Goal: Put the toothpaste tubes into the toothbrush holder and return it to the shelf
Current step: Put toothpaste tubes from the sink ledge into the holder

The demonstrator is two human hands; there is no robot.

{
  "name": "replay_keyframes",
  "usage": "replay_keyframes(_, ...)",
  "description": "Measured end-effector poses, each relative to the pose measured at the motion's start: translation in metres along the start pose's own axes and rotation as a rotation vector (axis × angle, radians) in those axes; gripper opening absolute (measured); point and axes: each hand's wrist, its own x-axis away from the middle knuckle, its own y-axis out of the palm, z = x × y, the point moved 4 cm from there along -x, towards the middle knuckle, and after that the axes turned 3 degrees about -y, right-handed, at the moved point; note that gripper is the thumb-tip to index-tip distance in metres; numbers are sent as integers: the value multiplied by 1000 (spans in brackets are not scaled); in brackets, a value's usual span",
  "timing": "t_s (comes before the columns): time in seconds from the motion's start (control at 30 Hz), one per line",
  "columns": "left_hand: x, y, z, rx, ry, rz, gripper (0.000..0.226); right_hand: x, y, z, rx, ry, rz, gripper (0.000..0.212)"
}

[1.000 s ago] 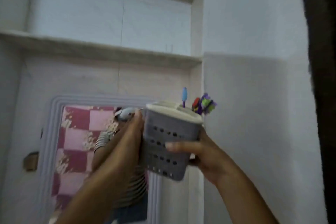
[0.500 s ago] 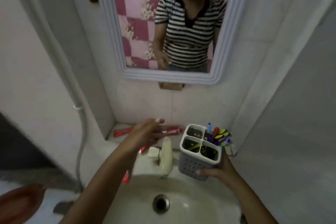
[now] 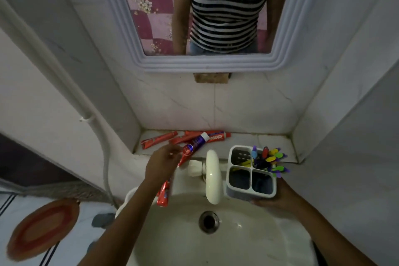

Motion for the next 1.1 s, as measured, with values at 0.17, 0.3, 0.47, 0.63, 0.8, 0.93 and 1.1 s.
replay_keyframes(0.17,-48,40,13,-436,162,-14,36,-1,3,7,-46,19,15,75)
replay_keyframes(0.3,-68,56,10,-504,152,-69,49,1,1,7,-29,-52,51,92)
replay_keyframes(0.47,-73,44,21,-509,198,-88,48,0,0,6,3,-58,43,73)
replay_keyframes(0.63,-68,-9,86,-440,401,-43,48,-1,-1,11,10,-64,44,72)
replay_keyframes(0.8,-31,-24,184,-780,916,-193,45,0,-1,8,-17,-89,51,77)
replay_keyframes(0.93,-4,16,208,-1161,976,-413,43,0,-1,9,-25,-102,56,78)
replay_keyframes(1.1,12,54,213,-1250,1010,-511,37,-2,0,13,-30,-93,39,78)
